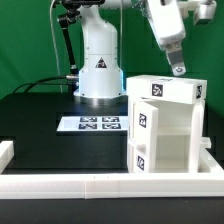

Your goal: Assemble cabinet

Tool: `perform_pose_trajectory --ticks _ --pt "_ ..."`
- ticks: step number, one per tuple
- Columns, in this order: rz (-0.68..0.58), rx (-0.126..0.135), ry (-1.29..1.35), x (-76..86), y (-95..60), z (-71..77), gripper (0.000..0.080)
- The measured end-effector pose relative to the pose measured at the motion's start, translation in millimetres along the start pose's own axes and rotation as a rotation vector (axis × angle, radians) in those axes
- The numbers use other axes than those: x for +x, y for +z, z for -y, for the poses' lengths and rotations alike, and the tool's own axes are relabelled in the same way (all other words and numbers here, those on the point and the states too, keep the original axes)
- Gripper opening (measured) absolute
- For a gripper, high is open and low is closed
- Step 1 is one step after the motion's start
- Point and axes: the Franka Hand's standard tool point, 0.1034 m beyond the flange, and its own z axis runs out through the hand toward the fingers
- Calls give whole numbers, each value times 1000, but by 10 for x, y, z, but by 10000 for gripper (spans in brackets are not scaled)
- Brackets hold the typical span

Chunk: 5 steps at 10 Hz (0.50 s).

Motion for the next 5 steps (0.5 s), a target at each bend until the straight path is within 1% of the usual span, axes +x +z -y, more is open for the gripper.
perform_pose_trajectory --ticks 2,3,4,5 --pt "-20 -11 -318 -45 -35 92 798" --pt "-21 -10 -407 -61 -42 115 798" --pt "-27 -14 -561 -82 -51 134 798" --pt "-27 -23 -686 -116 -57 146 798"
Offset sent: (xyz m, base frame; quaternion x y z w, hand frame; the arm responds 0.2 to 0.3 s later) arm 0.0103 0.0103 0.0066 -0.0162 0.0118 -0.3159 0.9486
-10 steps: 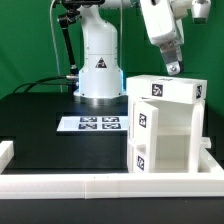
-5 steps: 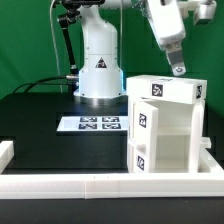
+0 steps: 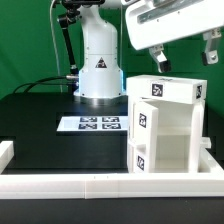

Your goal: Assemble cabinet

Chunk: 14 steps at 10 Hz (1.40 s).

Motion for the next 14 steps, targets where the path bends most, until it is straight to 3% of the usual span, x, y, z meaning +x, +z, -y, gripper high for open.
perform_pose_trajectory --ticks 6,9,14 --pt "-4 -3 -446 7 6 12 798" --pt "-31 -26 -947 43 -5 15 798" --pt "-20 -61 -1422 62 24 -39 798"
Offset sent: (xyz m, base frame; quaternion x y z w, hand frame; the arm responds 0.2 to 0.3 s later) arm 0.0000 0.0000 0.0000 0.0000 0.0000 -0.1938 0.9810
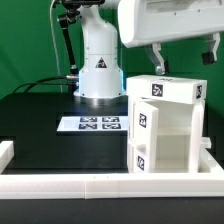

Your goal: Assemble cabinet

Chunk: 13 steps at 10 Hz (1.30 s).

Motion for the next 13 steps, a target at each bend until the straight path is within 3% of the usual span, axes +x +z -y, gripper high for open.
perform_pose_trajectory --ticks 2,6,9,10,11,12,13 --pt "16 8 -127 -73 32 -63 798" --pt "42 17 -109 -260 158 -58 798" --pt "32 -4 -88 -393 253 -92 798" --pt "31 -5 -88 -390 251 -95 706" --pt "32 -5 -88 -392 253 -97 706" --pt "32 -5 -88 -392 253 -98 557" --pt "32 -5 -88 -392 252 -99 557"
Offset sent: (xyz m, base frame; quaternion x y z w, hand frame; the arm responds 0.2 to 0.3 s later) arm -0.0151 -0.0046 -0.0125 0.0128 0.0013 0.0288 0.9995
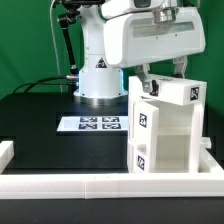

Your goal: Assemble cabinet

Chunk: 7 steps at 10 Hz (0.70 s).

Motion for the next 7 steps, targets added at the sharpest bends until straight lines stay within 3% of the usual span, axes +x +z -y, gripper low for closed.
perform_pose_trajectory --ticks 3,5,7 --pt "0 0 35 -1 0 -2 558" --pt "-7 4 229 -5 -11 -30 558" --pt "-30 -9 389 8 -14 -52 558"
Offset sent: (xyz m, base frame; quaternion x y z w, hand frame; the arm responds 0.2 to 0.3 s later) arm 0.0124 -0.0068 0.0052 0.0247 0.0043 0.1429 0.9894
